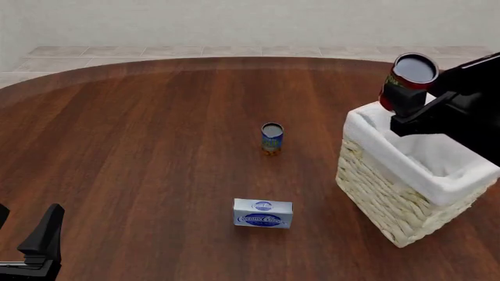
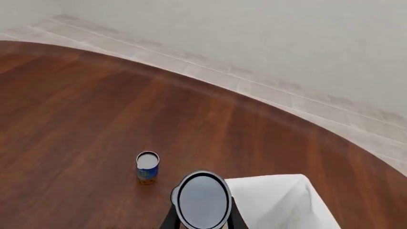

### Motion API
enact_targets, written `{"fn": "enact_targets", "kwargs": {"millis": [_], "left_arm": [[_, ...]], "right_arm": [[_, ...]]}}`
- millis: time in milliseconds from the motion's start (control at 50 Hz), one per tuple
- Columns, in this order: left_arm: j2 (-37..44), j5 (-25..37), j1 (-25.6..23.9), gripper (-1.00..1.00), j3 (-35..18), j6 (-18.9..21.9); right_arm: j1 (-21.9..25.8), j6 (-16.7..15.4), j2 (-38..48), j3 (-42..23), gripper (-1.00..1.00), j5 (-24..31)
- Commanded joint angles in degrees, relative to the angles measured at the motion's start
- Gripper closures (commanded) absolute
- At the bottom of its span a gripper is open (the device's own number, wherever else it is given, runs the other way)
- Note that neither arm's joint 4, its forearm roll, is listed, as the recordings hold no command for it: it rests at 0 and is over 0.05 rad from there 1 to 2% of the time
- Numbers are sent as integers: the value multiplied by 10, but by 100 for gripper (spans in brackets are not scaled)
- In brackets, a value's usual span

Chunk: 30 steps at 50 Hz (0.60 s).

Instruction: Pick up the tomato sauce, and put it in the basket.

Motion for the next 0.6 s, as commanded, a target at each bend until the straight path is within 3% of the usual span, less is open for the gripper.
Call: {"fn": "enact_targets", "kwargs": {"millis": [20, 600], "left_arm": [[0, 0, 0, -100, 0, 0], [0, 0, 0, -100, 0, 0]], "right_arm": [[-17, 12, -16, 6, 100, 7], [-50, 15, -22, 27, 100, -3]]}}
